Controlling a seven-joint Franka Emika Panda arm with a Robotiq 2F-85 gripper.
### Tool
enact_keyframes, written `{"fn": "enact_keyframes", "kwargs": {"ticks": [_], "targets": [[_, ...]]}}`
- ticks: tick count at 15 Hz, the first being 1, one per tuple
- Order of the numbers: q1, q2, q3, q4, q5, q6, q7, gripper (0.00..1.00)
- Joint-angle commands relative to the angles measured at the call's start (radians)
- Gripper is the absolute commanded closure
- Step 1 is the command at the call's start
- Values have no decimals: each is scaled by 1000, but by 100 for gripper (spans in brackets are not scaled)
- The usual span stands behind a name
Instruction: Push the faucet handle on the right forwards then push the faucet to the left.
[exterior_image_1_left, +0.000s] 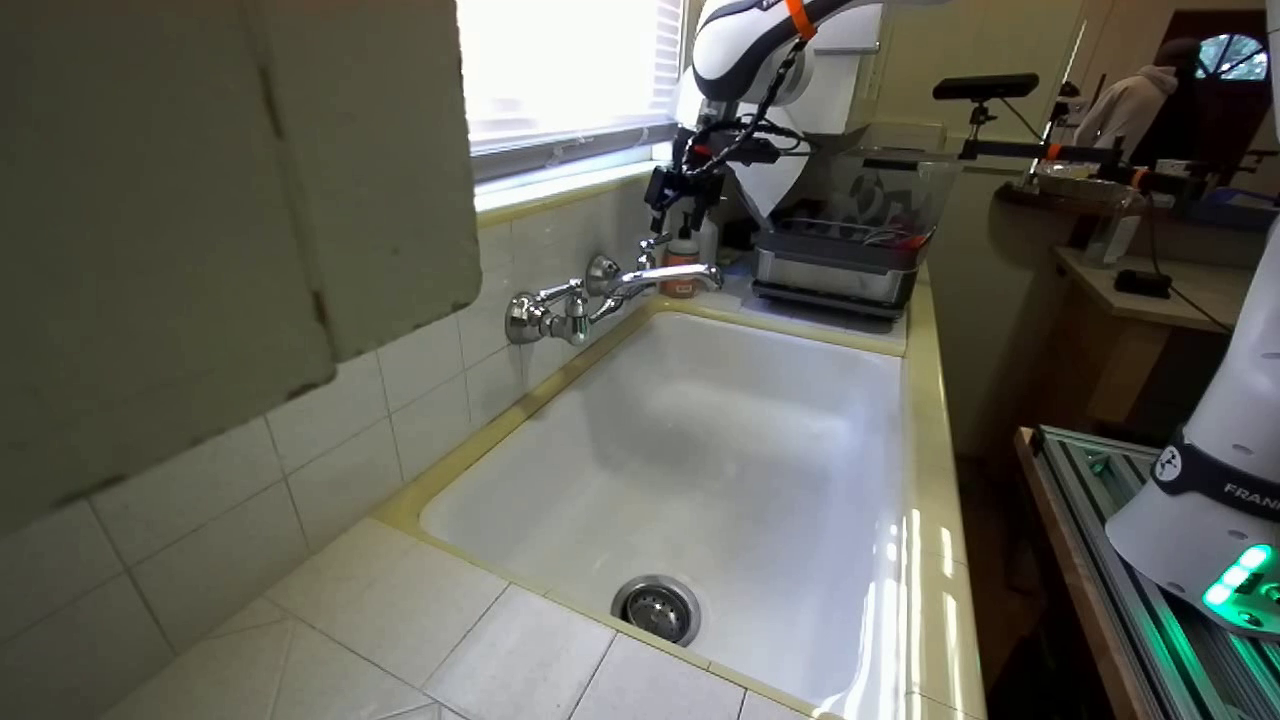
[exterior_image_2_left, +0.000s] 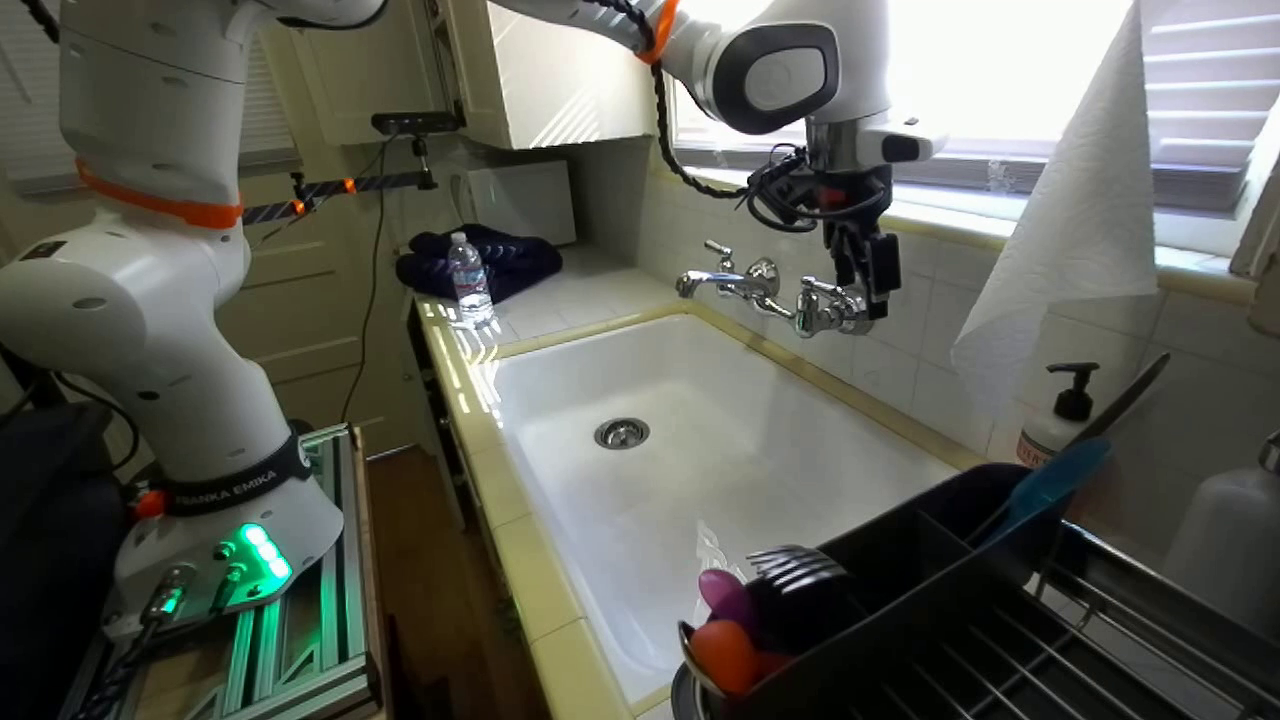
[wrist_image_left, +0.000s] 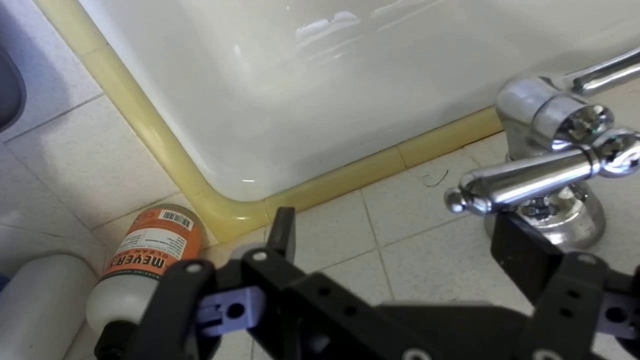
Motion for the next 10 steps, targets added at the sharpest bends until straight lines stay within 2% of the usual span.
{"fn": "enact_keyframes", "kwargs": {"ticks": [1, 6, 10], "targets": [[-16, 8, 9, -15, 16, 23, -27, 0], [-24, 23, 13, -3, 29, 18, -31, 0], [-24, 26, 16, 3, 29, -30, -26, 0]]}}
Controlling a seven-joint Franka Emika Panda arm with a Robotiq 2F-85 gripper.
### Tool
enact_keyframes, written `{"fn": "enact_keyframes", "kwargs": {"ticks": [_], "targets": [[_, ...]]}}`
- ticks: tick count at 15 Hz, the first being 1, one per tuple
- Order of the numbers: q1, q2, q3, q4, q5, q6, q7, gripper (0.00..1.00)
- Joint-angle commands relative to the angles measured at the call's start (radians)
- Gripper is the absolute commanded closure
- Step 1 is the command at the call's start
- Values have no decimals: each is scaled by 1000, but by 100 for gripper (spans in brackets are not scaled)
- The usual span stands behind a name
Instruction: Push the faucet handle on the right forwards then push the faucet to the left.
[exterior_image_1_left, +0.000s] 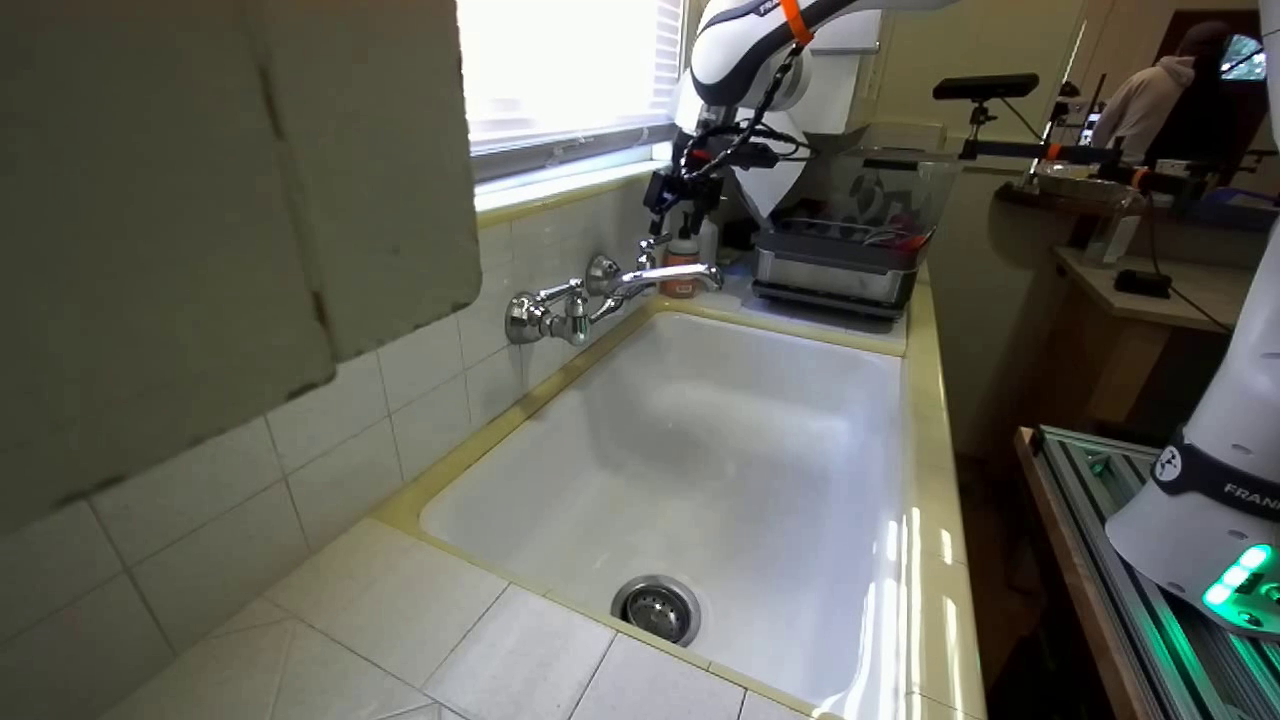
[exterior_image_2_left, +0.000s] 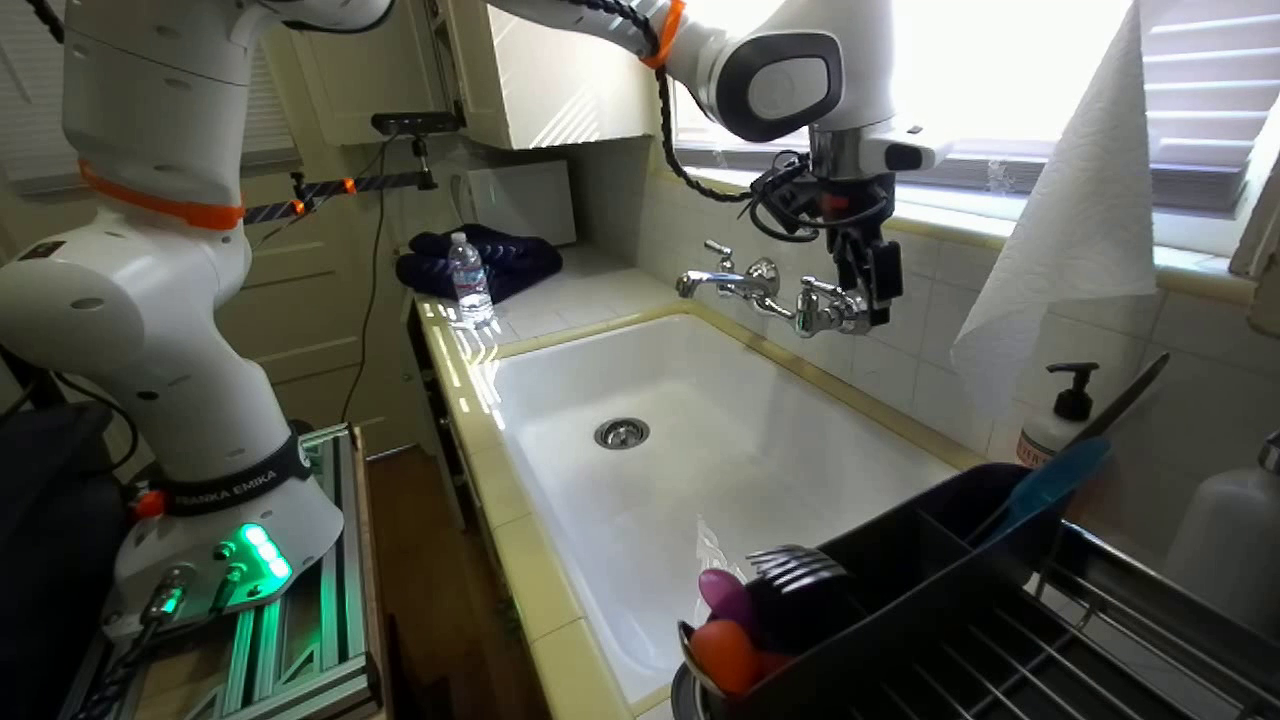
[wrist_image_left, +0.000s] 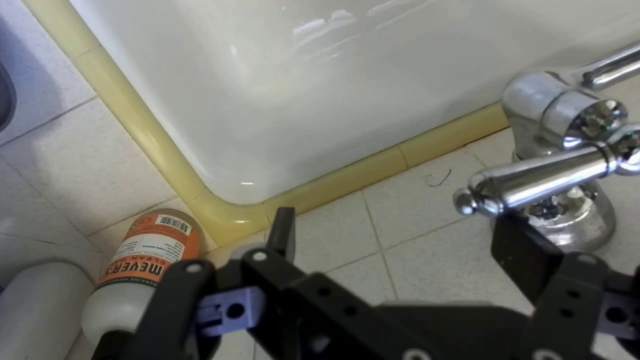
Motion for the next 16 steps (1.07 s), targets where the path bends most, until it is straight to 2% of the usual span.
{"fn": "enact_keyframes", "kwargs": {"ticks": [1, 8, 13, 16], "targets": [[-14, 6, 11, -7, 11, -45, -28, 0], [2, -8, -6, -12, -32, -121, 0, 0], [7, 2, -14, 16, -52, -232, 18, 0], [14, 2, -23, 17, -67, -221, 39, 0]]}}
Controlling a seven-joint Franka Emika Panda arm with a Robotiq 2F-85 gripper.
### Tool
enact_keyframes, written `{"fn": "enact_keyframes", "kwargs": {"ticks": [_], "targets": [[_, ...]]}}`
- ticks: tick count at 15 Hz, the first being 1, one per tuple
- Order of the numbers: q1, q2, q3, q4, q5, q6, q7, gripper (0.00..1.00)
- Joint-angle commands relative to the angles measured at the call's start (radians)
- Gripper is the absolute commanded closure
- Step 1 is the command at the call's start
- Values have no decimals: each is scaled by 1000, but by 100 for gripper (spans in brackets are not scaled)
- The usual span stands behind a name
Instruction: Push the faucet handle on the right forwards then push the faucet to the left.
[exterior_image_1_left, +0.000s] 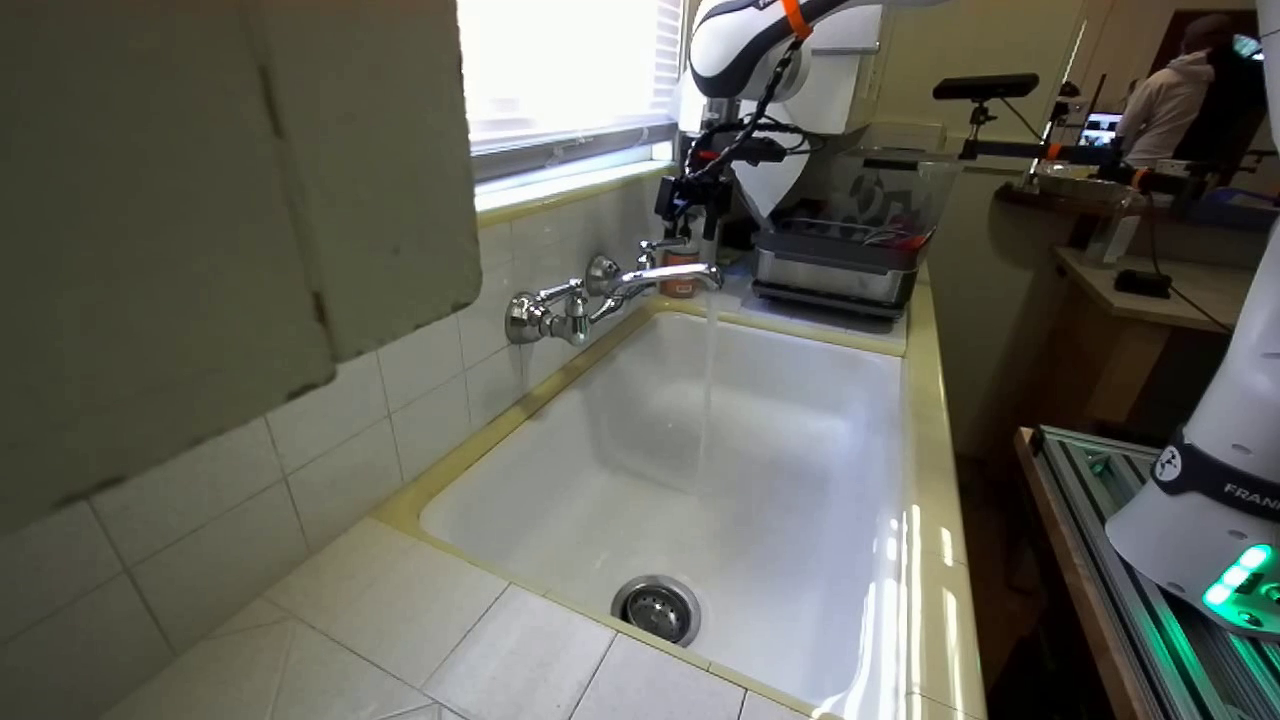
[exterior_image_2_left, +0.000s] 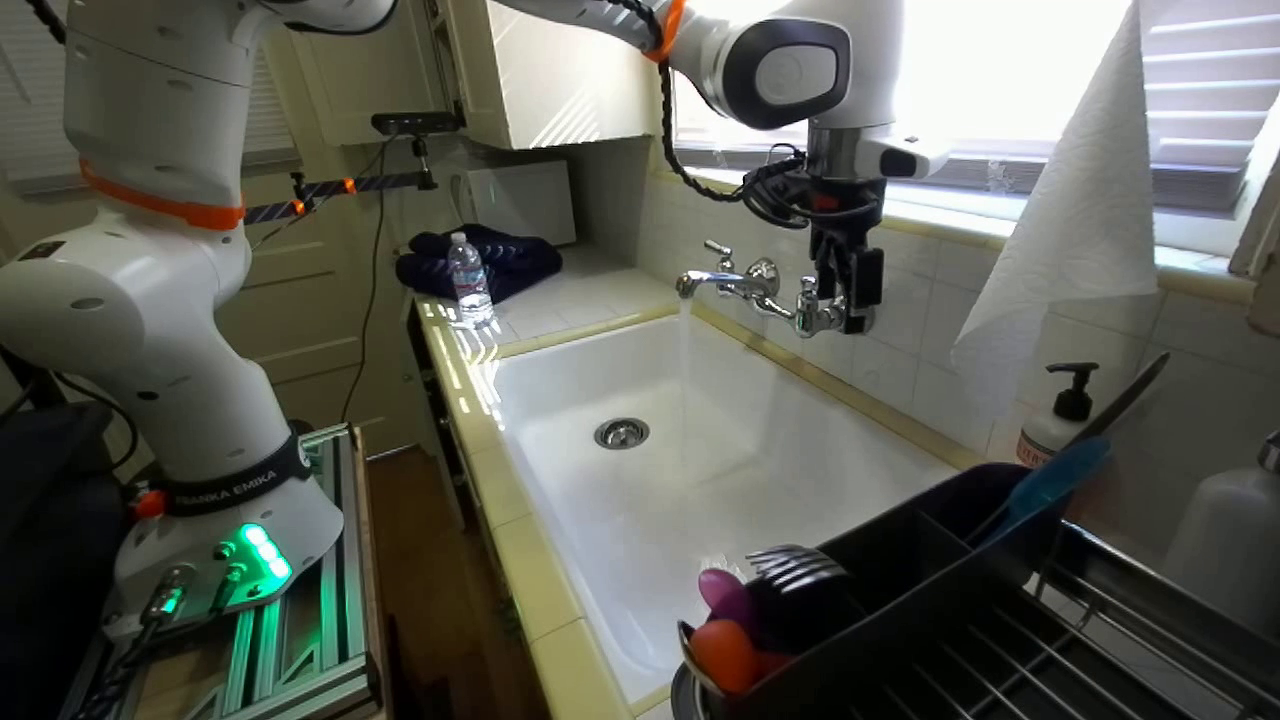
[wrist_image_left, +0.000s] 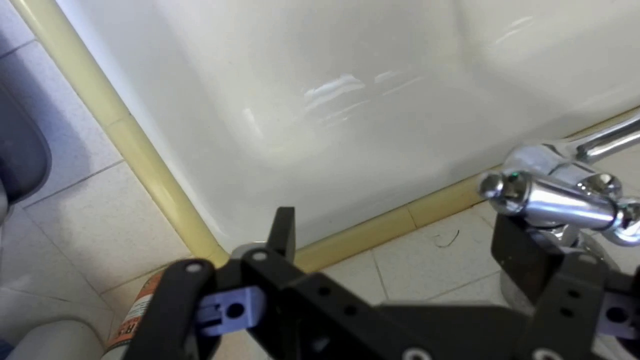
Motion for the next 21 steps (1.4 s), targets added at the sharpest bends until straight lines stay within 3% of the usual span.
{"fn": "enact_keyframes", "kwargs": {"ticks": [1, 5, 11, 21], "targets": [[14, -5, -18, -19, -48, -36, 31, 0], [28, -32, -33, -43, -110, 17, 50, 0], [52, -128, -42, -99, -183, 7, 98, 0], [91, -326, -9, -240, -188, -37, 80, 0]]}}
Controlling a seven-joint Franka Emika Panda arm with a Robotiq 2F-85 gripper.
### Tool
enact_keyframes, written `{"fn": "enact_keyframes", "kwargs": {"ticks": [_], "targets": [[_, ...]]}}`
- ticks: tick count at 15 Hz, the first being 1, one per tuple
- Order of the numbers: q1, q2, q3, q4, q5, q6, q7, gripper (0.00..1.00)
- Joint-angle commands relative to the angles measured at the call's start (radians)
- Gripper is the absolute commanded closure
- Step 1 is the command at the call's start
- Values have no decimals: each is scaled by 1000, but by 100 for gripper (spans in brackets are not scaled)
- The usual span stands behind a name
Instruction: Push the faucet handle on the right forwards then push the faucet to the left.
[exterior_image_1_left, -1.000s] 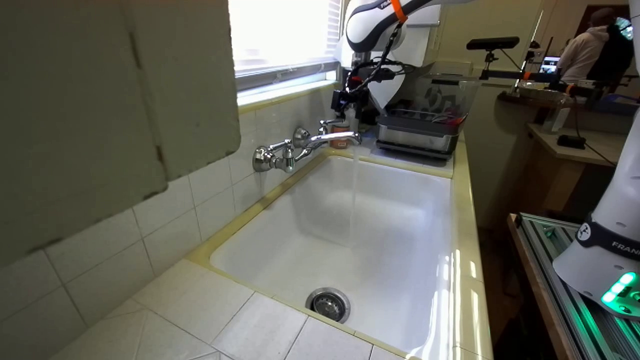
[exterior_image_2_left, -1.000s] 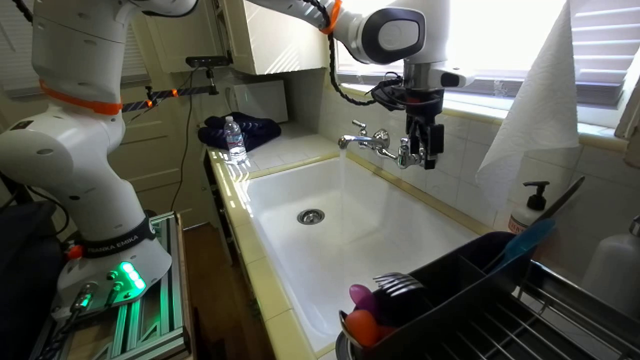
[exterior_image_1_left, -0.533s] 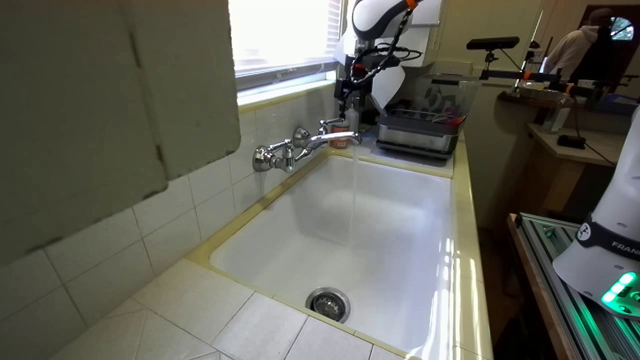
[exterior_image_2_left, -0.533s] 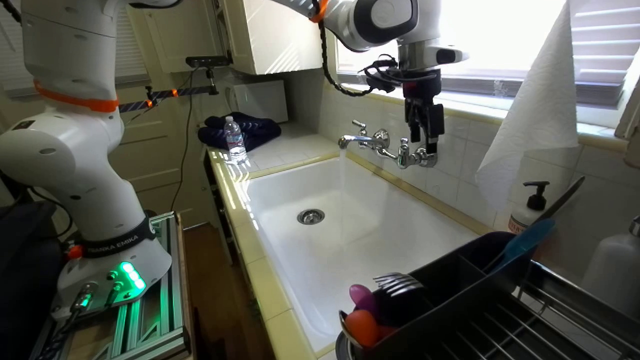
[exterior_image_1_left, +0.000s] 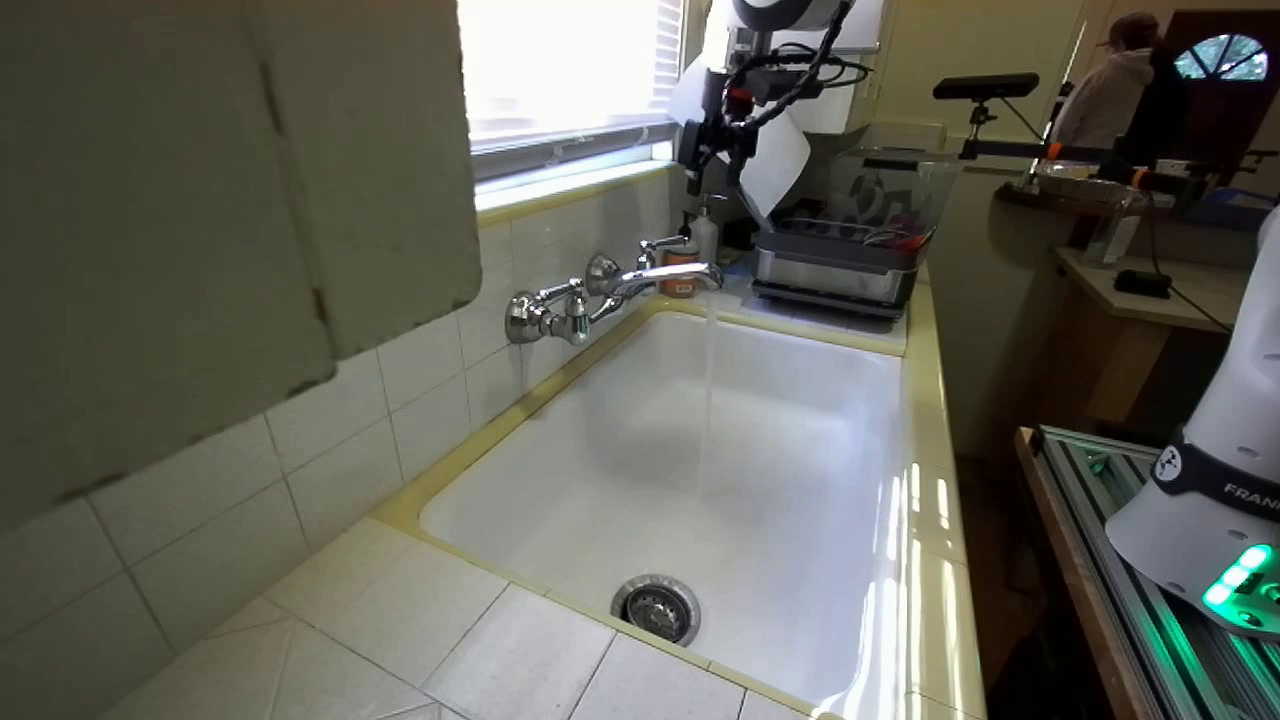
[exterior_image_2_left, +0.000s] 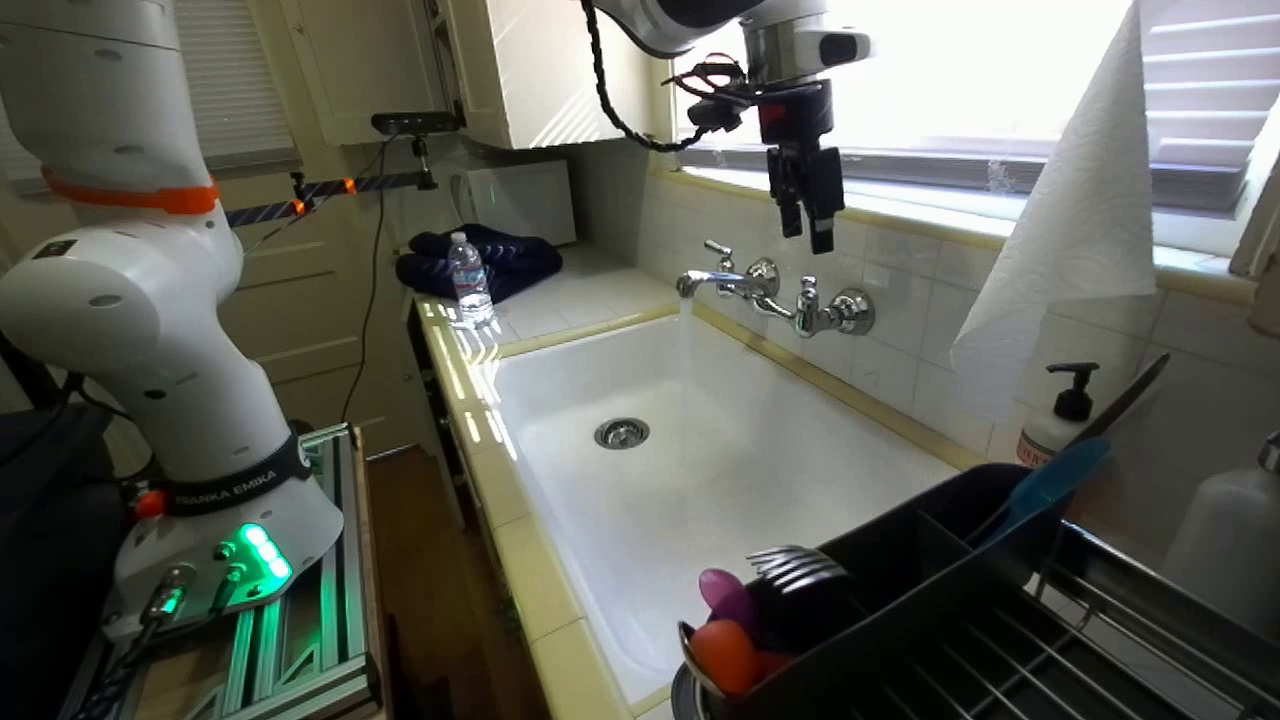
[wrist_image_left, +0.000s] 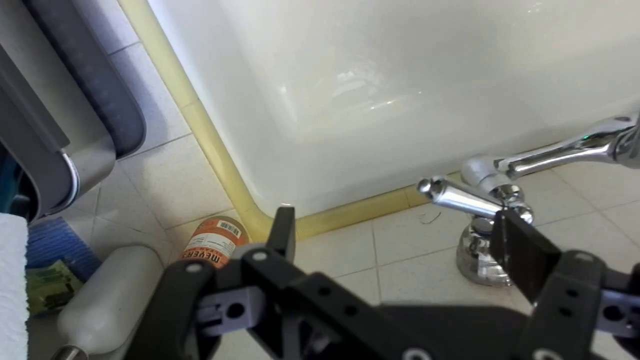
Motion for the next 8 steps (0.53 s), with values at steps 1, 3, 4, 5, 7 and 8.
{"fn": "enact_keyframes", "kwargs": {"ticks": [1, 3, 4, 5, 7, 8], "targets": [[14, -71, 18, -79, 11, -45, -12, 0], [21, -79, 37, -95, 29, -83, -44, 0], [26, -79, 46, -101, 31, -104, -53, 0], [34, -80, 56, -113, 28, -124, -60, 0], [47, -73, 73, -129, 20, -138, -80, 0], [53, -69, 83, -133, 28, -137, -100, 0]]}}
